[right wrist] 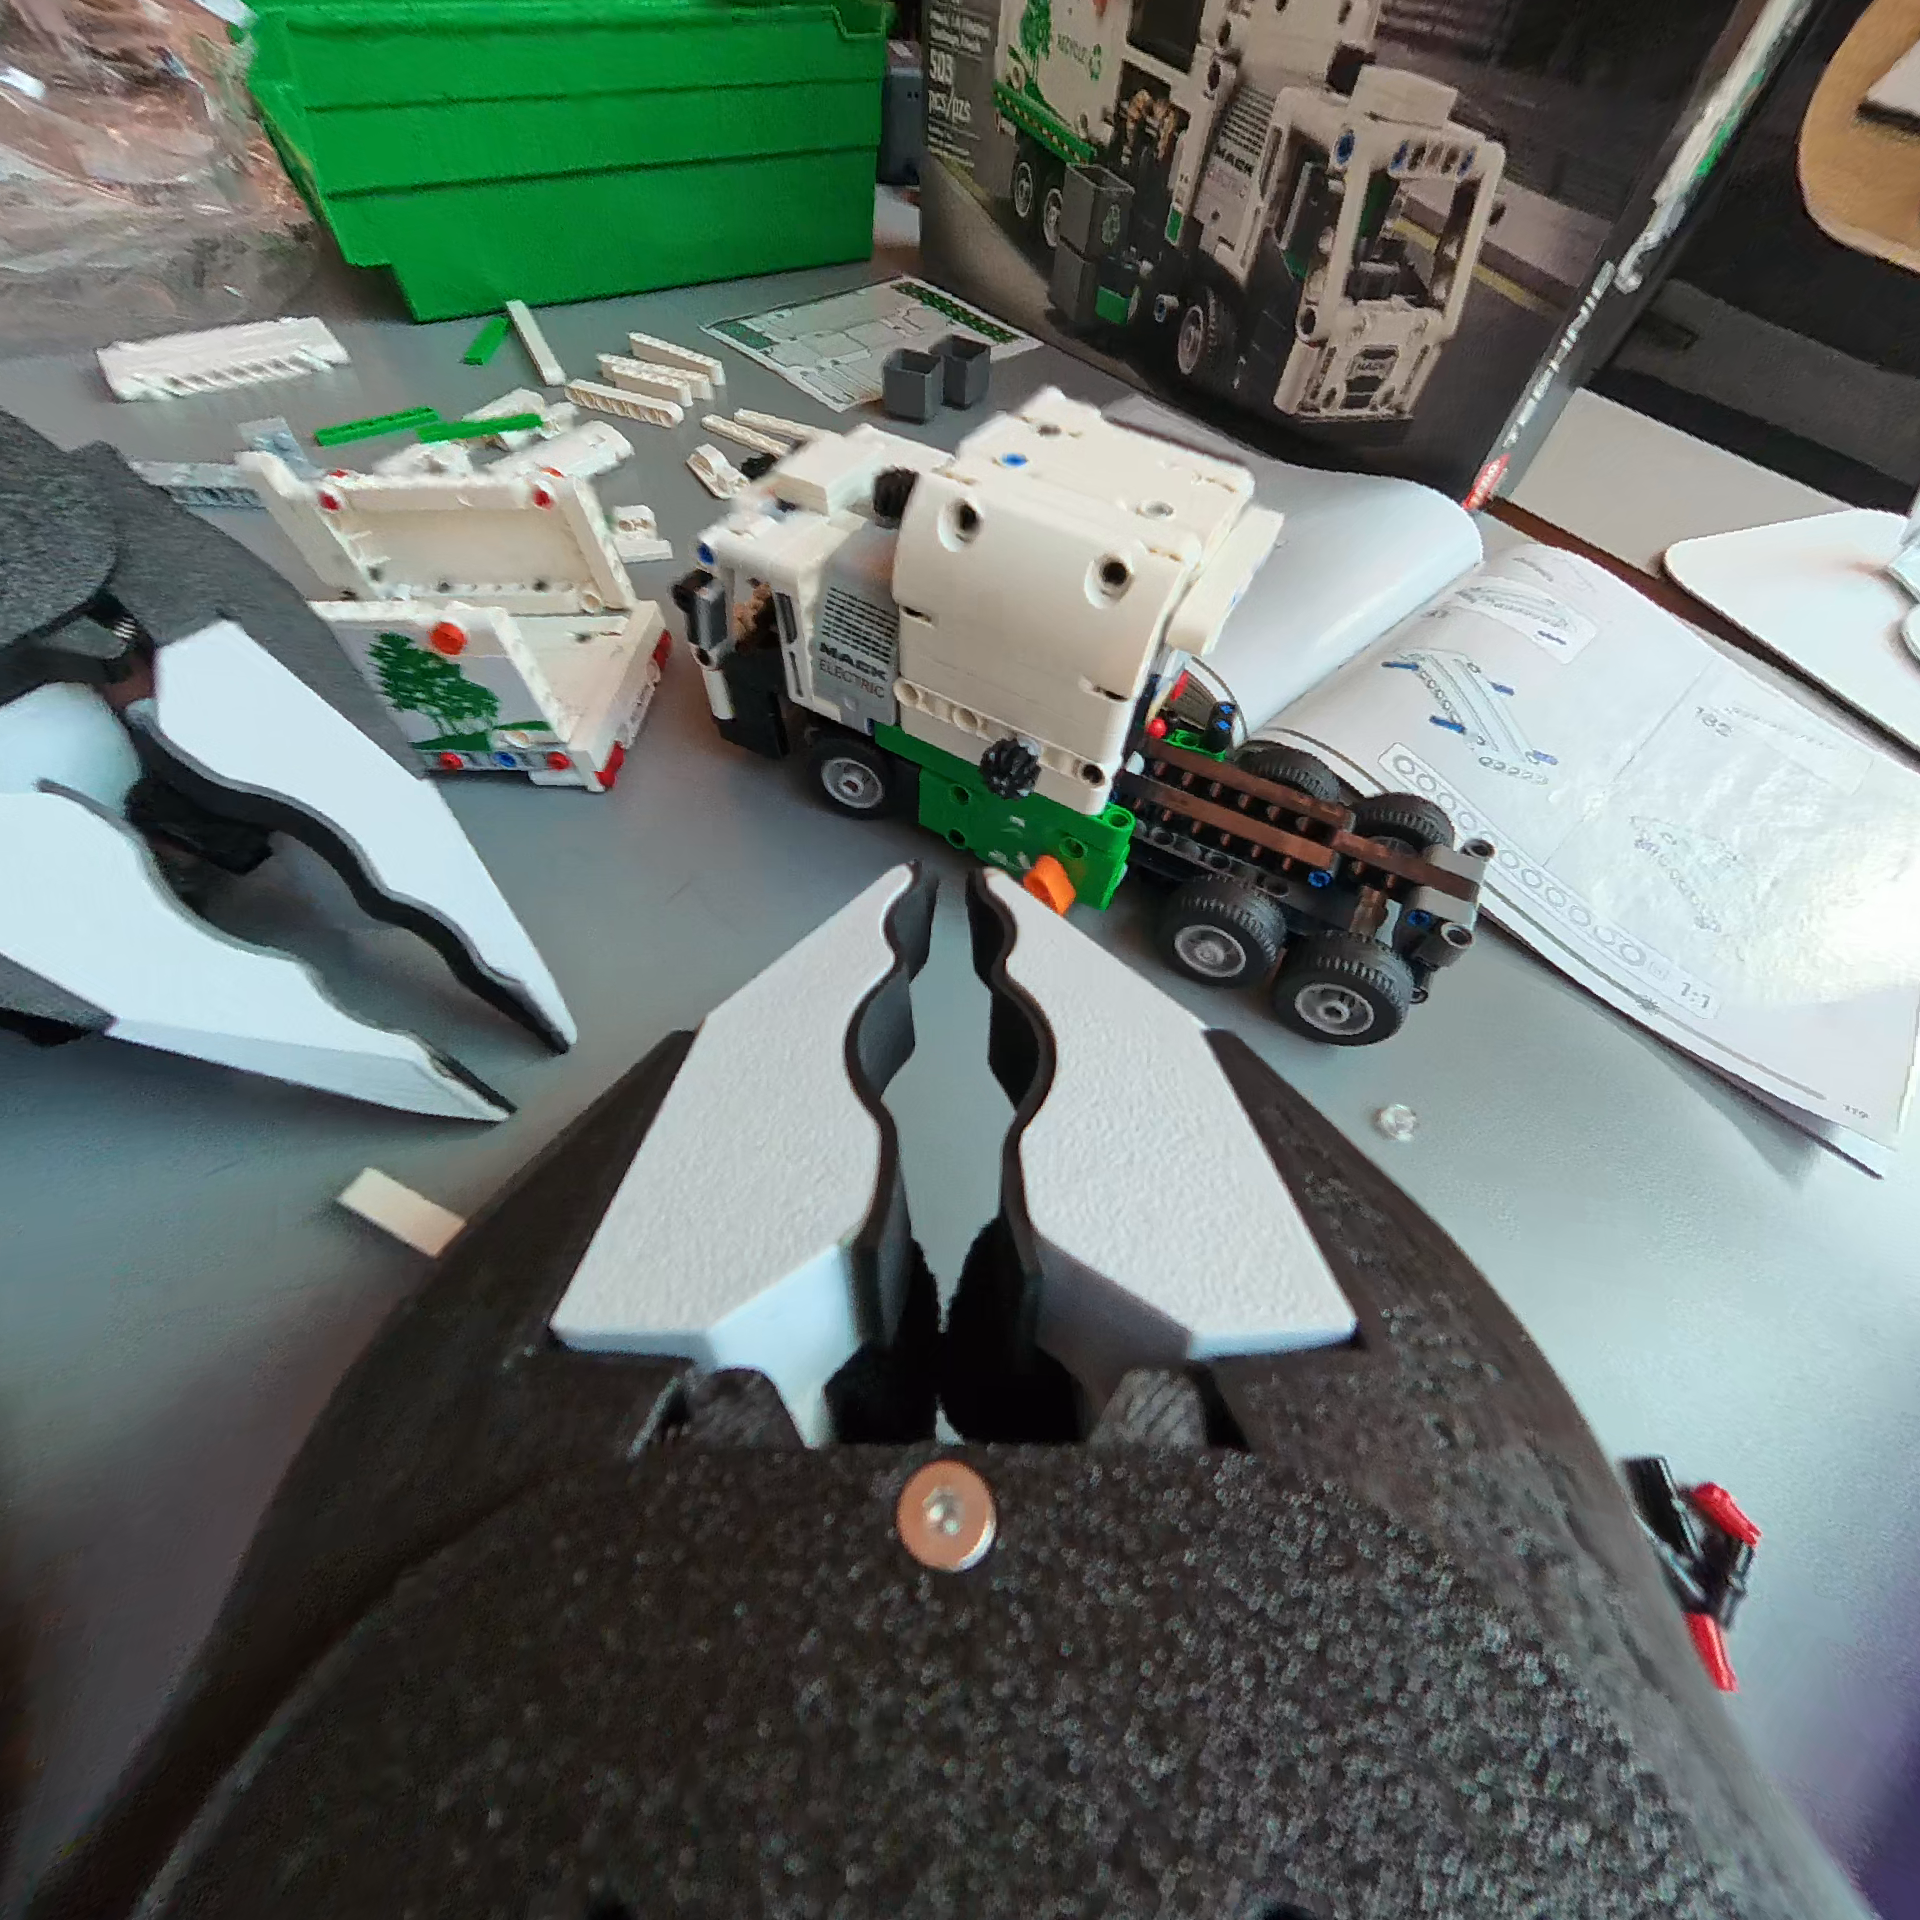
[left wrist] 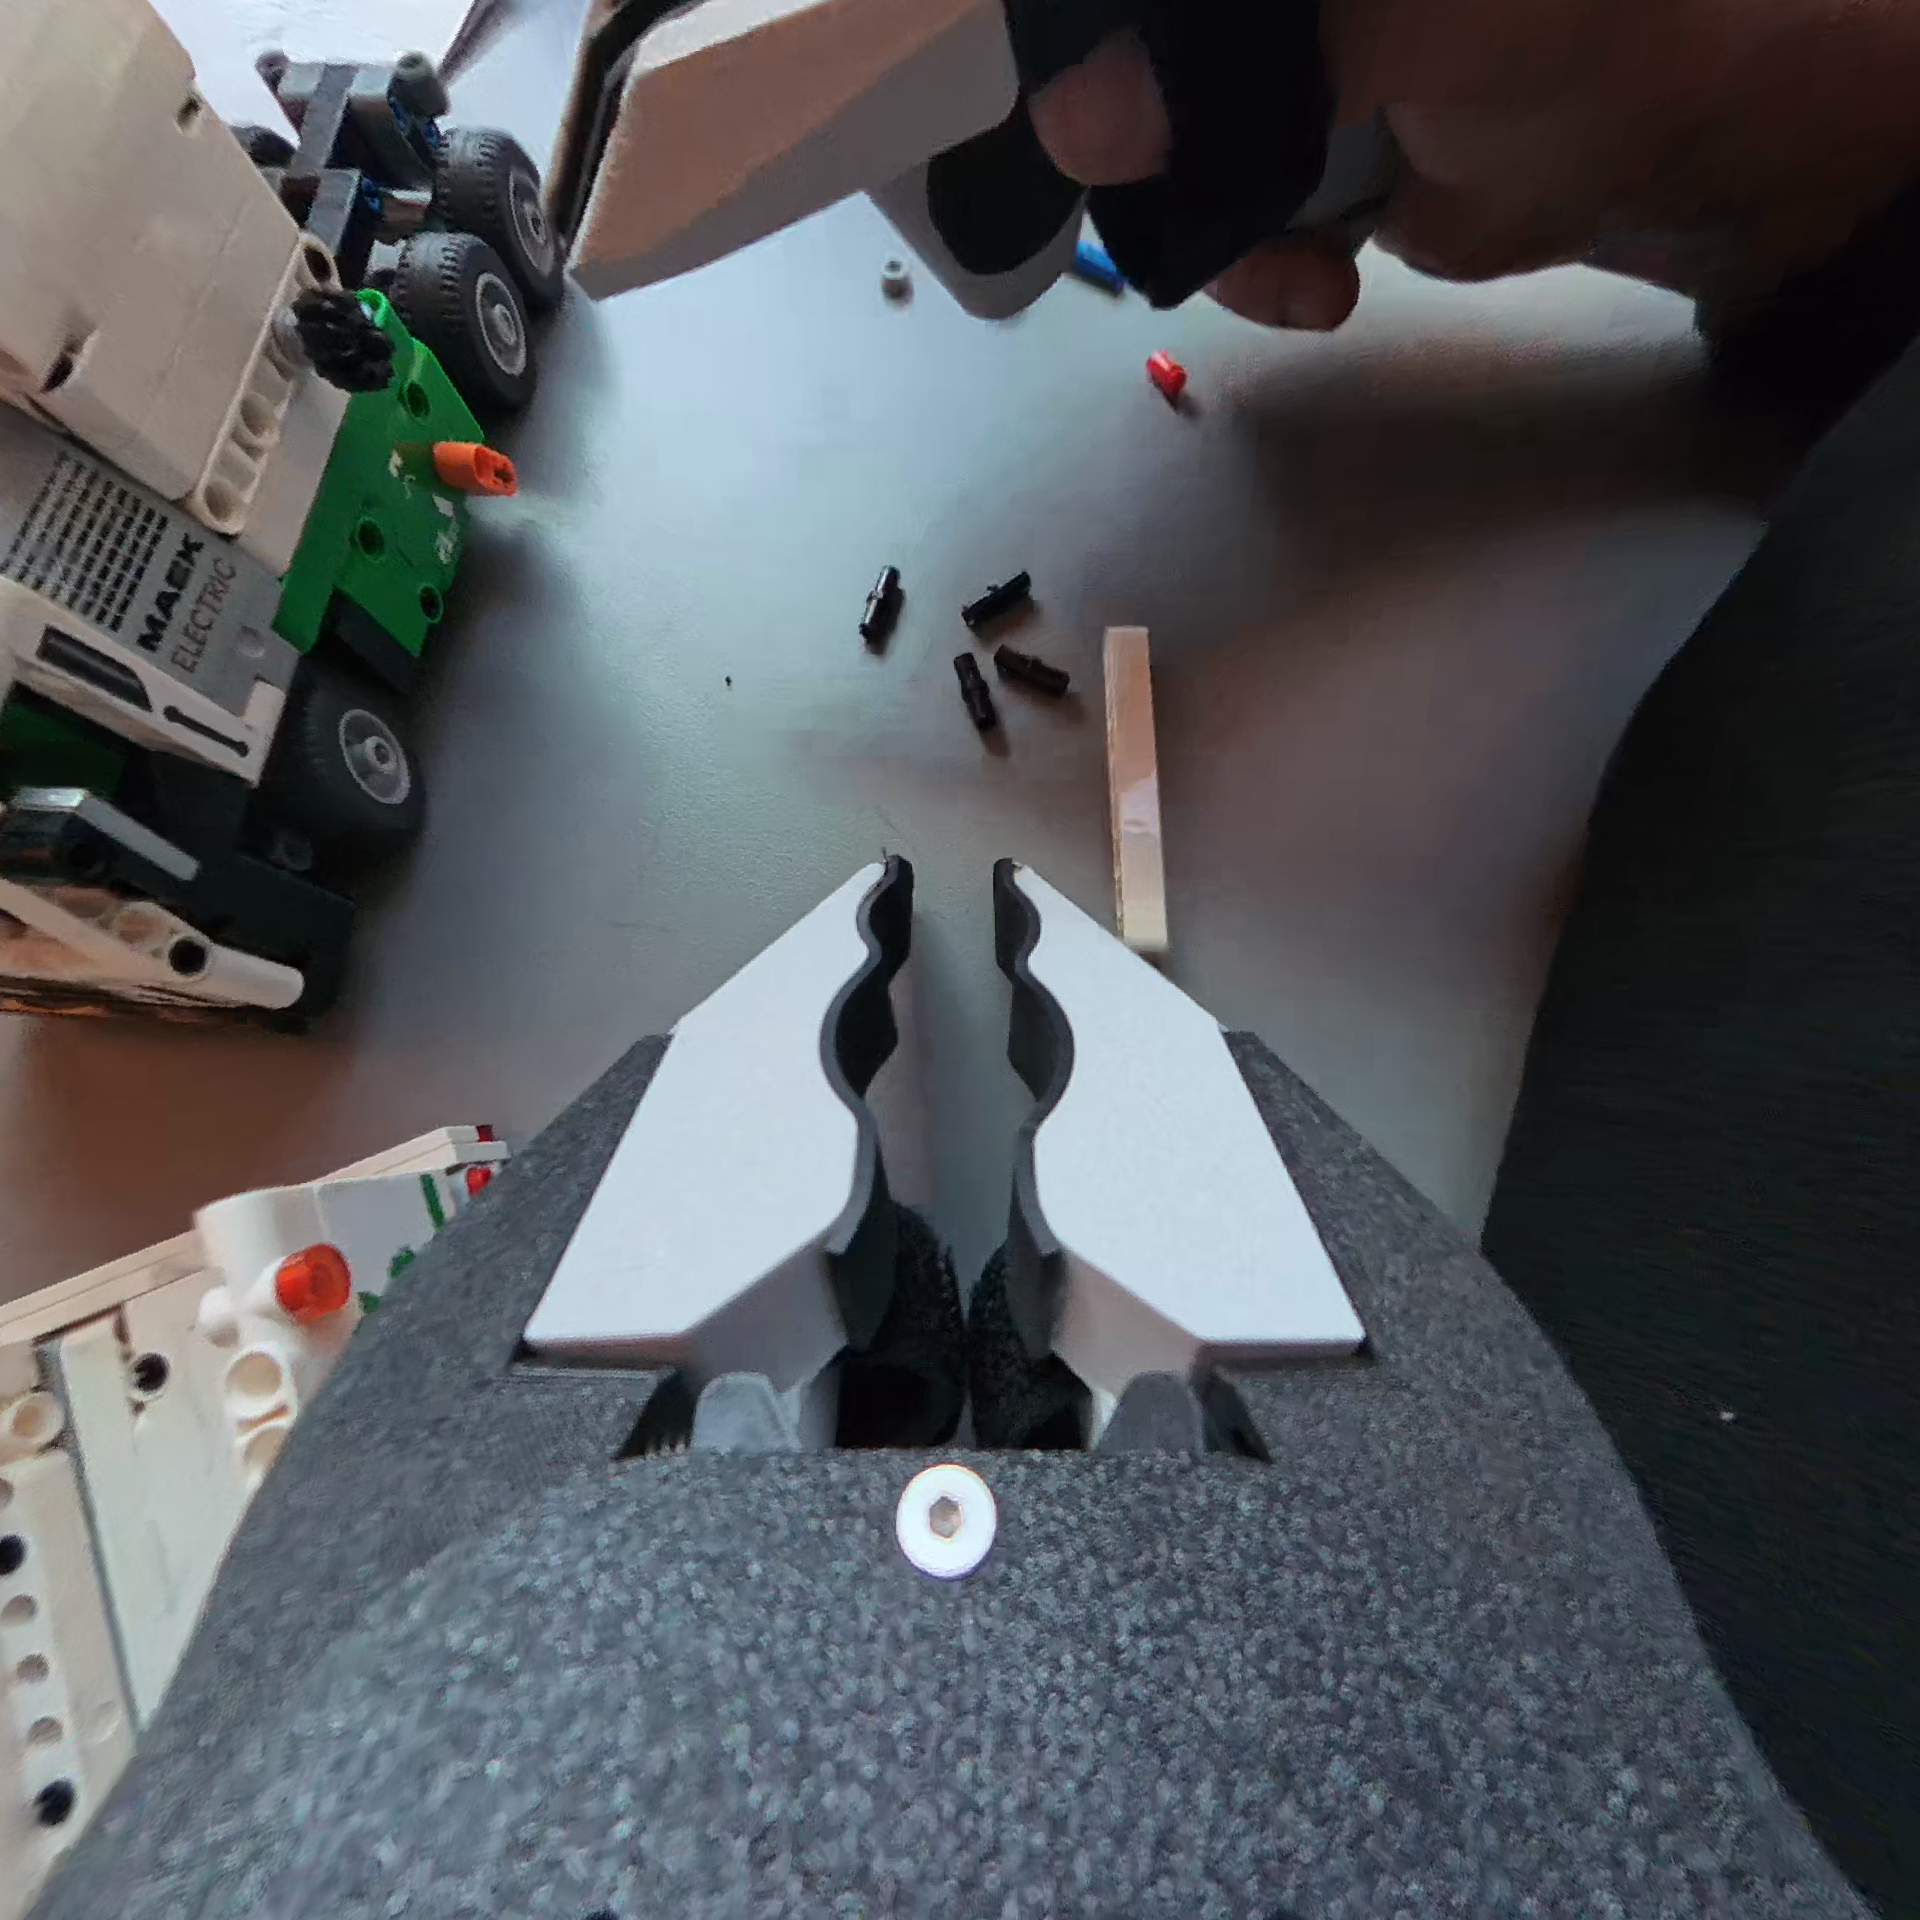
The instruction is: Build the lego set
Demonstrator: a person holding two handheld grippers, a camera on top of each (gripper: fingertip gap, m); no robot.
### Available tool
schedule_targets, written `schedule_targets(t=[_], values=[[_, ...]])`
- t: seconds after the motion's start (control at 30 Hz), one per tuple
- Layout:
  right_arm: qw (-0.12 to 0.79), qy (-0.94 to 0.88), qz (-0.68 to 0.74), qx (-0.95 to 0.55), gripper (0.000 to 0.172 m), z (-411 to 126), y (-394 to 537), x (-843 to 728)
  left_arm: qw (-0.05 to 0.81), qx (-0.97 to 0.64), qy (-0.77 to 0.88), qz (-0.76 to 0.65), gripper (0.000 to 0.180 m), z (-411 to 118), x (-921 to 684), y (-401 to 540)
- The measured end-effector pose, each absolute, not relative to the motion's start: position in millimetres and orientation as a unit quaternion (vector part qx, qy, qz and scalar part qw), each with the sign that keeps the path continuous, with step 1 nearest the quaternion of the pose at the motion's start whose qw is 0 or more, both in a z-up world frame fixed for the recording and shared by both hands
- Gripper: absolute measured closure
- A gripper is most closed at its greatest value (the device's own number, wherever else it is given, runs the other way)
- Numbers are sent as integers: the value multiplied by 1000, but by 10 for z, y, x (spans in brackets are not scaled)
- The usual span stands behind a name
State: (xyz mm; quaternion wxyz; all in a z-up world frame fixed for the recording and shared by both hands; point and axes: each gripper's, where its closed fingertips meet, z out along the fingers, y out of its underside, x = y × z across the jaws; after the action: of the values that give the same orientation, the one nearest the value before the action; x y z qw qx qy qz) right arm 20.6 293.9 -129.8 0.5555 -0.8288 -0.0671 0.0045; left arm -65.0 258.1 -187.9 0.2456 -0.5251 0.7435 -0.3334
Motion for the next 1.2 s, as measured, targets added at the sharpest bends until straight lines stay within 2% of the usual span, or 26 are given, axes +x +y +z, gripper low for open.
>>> schedule_targets(t=[0.13, 0.2, 0.27, 0.47, 0.6, 0.83, 0.9, 0.97, 1.2], values=[[581, -119, 90, -800, 167, -1007, 2746, 14, 336, -476, 733, -351, 171, -1640, -678, 2554], [503, -173, 164, -831, 161, -1185, 2529, -170, 376, -461, 722, -352, 172, -1544, -695, 2568], [425, -193, 150, -872, 158, -1469, 2409, -123, 386, -463, 723, -339, 171, -1557, -698, 2585], [378, -199, 112, -897, 158, -1735, 2339, -58, 374, -469, 746, -289, 166, -1723, -672, 2596], [370, -204, 82, -903, 158, -1823, 2305, -31, 348, -500, 740, -283, 164, -1792, -645, 2663], [378, -194, 93, -900, 160, -1889, 2324, -148, 321, -518, 711, -351, 165, -1665, -650, 2670], [382, -196, 81, -899, 168, -1895, 2349, -135, 299, -526, 699, -382, 168, -1620, -626, 2621], [387, -206, 56, -897, 169, -1867, 2381, -103, 258, -540, 673, -435, 168, -1529, -574, 2519], [535, -288, -8, -794, 169, -1056, 2502, -391, 118, -600, 506, -609, 165, -1104, -444, 2540]])
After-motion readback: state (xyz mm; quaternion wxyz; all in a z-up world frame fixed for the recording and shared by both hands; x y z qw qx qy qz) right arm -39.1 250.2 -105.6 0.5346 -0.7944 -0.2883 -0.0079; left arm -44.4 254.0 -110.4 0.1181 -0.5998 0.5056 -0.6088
